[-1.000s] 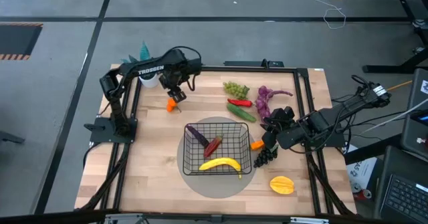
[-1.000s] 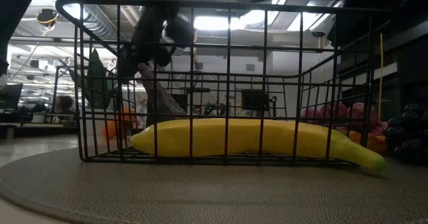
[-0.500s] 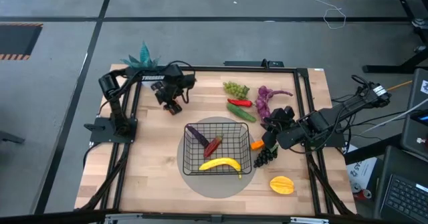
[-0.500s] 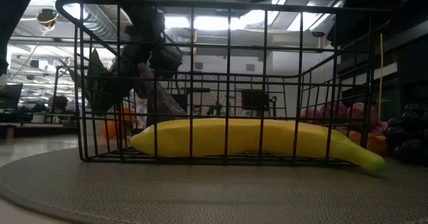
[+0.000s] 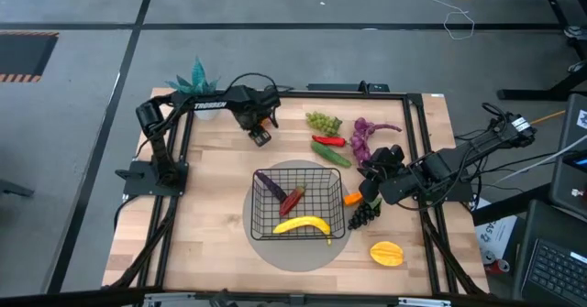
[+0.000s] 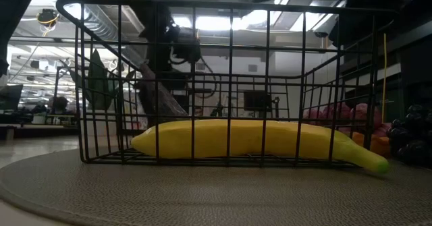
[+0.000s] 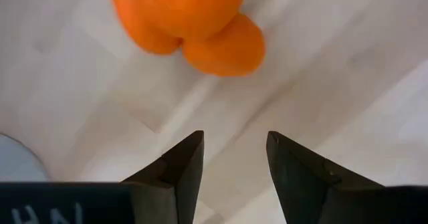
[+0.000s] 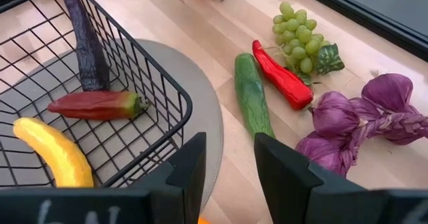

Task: Build produce basket
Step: Put the tangerines into the black wire basket

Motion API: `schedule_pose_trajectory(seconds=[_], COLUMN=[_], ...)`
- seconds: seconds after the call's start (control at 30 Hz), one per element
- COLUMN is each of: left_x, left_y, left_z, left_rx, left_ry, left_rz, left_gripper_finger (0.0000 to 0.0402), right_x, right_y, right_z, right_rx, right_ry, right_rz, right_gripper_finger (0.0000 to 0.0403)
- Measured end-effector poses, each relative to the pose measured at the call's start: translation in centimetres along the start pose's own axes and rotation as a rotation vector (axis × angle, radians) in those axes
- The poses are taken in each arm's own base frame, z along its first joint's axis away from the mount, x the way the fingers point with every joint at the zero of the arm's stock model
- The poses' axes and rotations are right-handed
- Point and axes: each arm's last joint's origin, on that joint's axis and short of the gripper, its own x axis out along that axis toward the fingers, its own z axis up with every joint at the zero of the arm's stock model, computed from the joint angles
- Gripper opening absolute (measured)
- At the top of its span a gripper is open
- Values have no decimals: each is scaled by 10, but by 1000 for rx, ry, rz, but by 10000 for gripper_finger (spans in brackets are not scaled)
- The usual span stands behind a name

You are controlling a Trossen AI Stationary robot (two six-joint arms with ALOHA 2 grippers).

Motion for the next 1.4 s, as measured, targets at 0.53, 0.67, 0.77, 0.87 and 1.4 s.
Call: schedule_pose_trajectory(seconds=[0.53,0.67,0.77,0.87,1.4], left_x=[-60,-60,-50,-41,-17], left_y=[-16,-21,-23,-23,15], left_z=[32,33,38,41,51], left_rx=[492,559,563,630,458], left_ry=[-166,-184,-181,-167,-104], left_rz=[-48,-59,-65,-20,-2], left_gripper_finger=[158,158,158,158,158], right_x=[0,0,0,0,0], right_y=[0,0,0,0,-1], right_z=[0,0,0,1,2], right_rx=[-4,-5,-7,-9,-29], right_ry=[-4,-4,-7,-26,-67], right_rz=[0,0,-2,-15,-42], right_gripper_finger=[131,131,131,131,131])
